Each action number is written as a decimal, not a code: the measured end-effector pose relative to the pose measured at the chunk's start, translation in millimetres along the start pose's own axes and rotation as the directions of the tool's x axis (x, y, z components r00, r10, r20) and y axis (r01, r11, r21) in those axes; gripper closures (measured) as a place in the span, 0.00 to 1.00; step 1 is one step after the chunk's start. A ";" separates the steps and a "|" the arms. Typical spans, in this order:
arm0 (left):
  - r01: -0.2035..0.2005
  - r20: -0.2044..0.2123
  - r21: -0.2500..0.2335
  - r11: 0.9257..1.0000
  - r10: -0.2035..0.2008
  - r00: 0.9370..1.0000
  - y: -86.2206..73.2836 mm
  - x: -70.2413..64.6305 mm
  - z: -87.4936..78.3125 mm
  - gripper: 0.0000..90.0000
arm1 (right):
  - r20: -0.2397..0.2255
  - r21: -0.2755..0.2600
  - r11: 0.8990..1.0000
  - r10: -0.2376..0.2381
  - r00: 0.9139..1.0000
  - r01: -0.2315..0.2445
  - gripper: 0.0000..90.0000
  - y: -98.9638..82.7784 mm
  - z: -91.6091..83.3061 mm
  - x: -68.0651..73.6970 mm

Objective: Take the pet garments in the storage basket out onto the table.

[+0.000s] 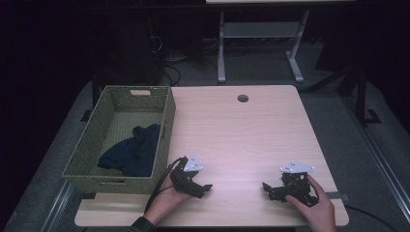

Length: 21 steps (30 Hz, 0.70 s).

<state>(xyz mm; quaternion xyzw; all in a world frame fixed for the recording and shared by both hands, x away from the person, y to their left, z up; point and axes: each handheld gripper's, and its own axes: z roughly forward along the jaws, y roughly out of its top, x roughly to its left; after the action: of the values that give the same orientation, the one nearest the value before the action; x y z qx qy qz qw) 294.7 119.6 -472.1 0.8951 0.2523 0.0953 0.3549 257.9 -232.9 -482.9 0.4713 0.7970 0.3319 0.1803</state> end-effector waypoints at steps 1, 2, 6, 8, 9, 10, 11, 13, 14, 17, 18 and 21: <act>0.000 0.000 0.000 1.000 0.000 1.000 0.0 0.0 0.0 0.15 | 0.000 0.000 1.000 0.000 1.000 0.000 0.00 0.0 0.0 0.0; 0.009 0.002 -0.010 1.000 -0.009 1.000 0.5 -0.1 -0.6 0.15 | 0.000 0.000 1.000 0.001 1.000 -0.001 0.00 0.0 0.0 0.1; 0.018 0.009 -0.021 1.000 -0.017 1.000 1.0 0.7 -2.1 0.15 | 0.001 0.000 1.000 0.000 1.000 0.000 0.00 0.0 0.0 0.1; 0.020 0.013 -0.017 1.000 -0.020 1.000 1.9 0.7 -3.0 0.15 | 0.001 0.000 1.000 0.001 1.000 -0.001 0.00 0.0 0.0 0.1; 0.015 0.012 -0.016 1.000 -0.015 1.000 2.5 0.6 -3.2 0.15 | 0.001 0.000 1.000 0.001 1.000 -0.001 0.00 0.0 0.0 0.1; 0.015 0.010 -0.020 1.000 -0.015 1.000 3.1 0.3 -3.6 0.15 | 0.001 0.000 1.000 0.002 1.000 -0.002 0.00 0.0 0.0 0.3; 0.015 0.010 -0.020 1.000 -0.015 1.000 3.1 0.3 -3.6 0.15 | 0.001 0.000 1.000 0.002 1.000 -0.002 0.00 0.0 0.0 0.3; 0.017 0.005 -0.026 1.000 -0.017 1.000 4.9 0.9 -6.4 0.15 | 0.004 0.001 1.000 0.006 1.000 -0.006 0.00 -0.2 -0.3 0.7; 0.020 0.003 -0.031 0.999 -0.020 1.000 5.4 1.4 -7.2 0.15 | 0.005 0.000 1.000 0.007 1.000 -0.007 0.00 -0.3 -0.3 0.8; 0.020 0.004 -0.036 0.999 -0.020 1.000 6.3 1.9 -8.5 0.15 | 0.005 0.001 1.000 0.007 1.000 -0.007 0.00 -0.3 -0.4 0.8; 0.017 0.006 -0.037 0.999 -0.017 1.000 6.7 2.0 -9.0 0.15 | 0.005 0.000 1.000 0.005 1.000 -0.005 0.00 -0.4 -0.3 0.6; 0.018 0.009 -0.037 0.999 -0.018 1.000 8.2 1.4 -10.1 0.15 | 0.005 0.000 1.000 0.005 1.000 -0.005 0.00 -0.3 -0.3 0.7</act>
<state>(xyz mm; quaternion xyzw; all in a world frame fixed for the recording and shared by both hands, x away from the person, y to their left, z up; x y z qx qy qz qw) 295.6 121.2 -459.1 0.8865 0.2569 0.0929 0.3736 257.2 -232.6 -482.9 0.4742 0.7954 0.3312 0.1812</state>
